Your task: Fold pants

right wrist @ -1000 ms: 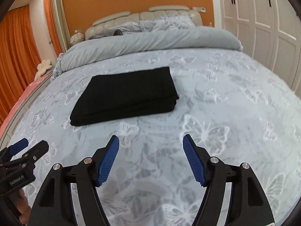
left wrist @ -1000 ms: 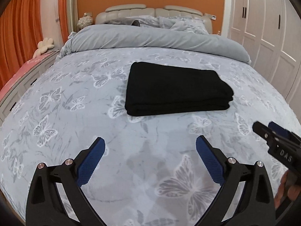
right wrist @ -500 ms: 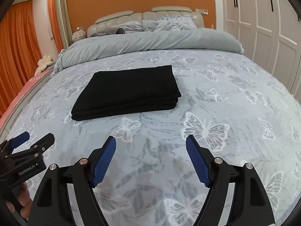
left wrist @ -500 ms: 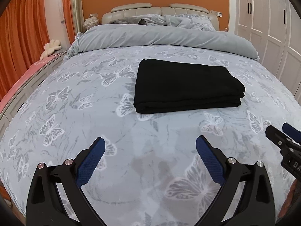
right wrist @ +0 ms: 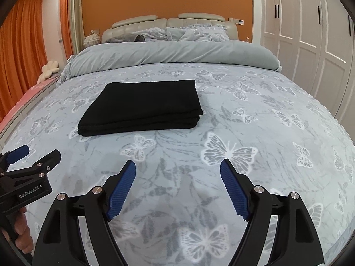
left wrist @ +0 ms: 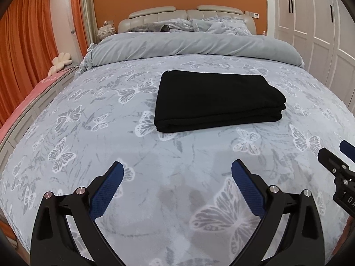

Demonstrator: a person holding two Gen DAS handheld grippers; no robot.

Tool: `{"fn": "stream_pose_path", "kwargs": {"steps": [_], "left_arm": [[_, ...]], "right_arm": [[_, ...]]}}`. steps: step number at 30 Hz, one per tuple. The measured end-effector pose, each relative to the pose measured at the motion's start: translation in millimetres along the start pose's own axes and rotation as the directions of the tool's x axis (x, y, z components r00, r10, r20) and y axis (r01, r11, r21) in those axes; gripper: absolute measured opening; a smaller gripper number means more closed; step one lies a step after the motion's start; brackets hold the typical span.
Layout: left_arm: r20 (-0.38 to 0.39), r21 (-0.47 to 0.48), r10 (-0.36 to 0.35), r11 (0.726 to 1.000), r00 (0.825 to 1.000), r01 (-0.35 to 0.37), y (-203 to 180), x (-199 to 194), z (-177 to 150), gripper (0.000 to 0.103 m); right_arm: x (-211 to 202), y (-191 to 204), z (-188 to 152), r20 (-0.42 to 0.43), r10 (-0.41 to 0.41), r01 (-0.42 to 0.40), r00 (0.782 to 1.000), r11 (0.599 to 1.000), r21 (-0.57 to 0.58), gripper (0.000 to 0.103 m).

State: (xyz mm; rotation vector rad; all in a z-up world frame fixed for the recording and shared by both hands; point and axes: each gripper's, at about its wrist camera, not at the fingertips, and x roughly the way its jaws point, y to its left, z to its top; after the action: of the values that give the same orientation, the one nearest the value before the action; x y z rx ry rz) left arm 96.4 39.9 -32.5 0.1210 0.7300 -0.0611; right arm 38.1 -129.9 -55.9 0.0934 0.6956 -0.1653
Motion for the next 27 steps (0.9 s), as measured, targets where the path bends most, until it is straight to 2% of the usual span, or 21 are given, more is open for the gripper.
{"fn": "stream_pose_path", "kwargs": {"steps": [5, 27], "left_arm": [[-0.005, -0.015, -0.002, 1.000, 1.000, 0.002, 1.1, 1.6, -0.7, 0.098], [0.000, -0.006, 0.010, 1.000, 1.000, -0.010, 0.0, -0.6, -3.7, 0.098]], "right_arm": [[-0.3, -0.1, -1.0, 0.002, -0.002, 0.002, 1.000, 1.000, -0.001, 0.079], [-0.4, 0.1, -1.3, 0.002, -0.007, 0.007, 1.000, 1.000, 0.004, 0.080]]}}
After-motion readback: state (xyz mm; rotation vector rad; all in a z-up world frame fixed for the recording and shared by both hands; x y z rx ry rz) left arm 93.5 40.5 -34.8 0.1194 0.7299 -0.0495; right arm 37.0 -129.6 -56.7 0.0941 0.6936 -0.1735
